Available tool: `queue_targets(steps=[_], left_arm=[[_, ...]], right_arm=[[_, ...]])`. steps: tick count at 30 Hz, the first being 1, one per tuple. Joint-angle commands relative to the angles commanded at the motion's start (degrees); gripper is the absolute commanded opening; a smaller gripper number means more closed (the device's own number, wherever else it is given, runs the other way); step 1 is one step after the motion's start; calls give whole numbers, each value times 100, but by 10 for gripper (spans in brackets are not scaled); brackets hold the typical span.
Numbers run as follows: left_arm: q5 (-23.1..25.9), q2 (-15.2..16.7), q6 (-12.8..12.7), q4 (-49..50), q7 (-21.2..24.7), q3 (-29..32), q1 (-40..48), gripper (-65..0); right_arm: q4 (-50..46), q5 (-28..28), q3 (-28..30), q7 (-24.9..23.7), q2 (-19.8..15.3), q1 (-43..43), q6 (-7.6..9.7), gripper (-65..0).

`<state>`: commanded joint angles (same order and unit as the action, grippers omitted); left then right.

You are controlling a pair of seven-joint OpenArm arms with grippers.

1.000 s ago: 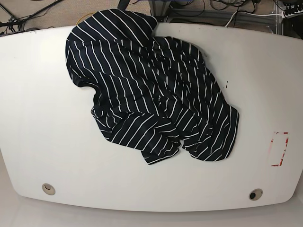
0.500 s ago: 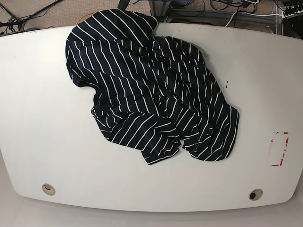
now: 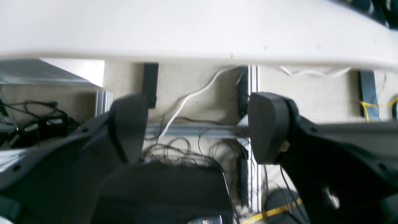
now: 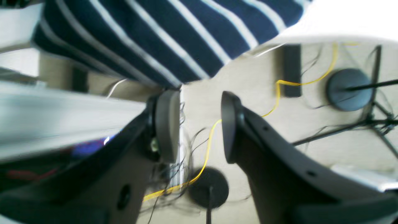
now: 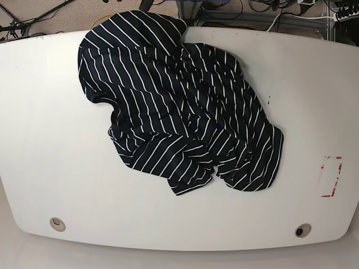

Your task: Fold the T-shirt properly

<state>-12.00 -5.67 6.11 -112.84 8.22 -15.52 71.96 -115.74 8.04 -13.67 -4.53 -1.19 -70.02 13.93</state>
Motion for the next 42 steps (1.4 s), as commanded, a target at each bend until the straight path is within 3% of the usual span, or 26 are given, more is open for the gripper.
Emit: queue_targets(steps=[8,11,16,22,28,34,39,42], left_arm=[[0,132,9,0,0,0,-378,-179],[0,141,9,0,0,-9,-475,-179],[18,105,18,18,0,176,-677,-178],[53,-264,18,53,-26,818,-1231,-178],[44,-431,-18,35,-809,1275,-1890,-178],[44,-413,0,44,-1530,1538,-2488,-178],[53,-457,0,53,-1793,2004,-2980,-179],[53,-457,0,53,-2084,2154,-3235,-179]], right_arm=[[-9,-9,-97,26,-44,914,26,-433],[9,-9,-79,53,-246,1240,26,-403],[9,-9,-105,527,-387,1785,26,-252],[18,0,-88,1327,-695,2479,62,-241],[18,-26,-114,2101,-703,3235,378,-235],[141,-44,-176,2708,-738,3895,352,-235],[431,-44,-519,3095,-747,4387,369,-235],[651,-35,-598,3244,-958,4554,369,-235]])
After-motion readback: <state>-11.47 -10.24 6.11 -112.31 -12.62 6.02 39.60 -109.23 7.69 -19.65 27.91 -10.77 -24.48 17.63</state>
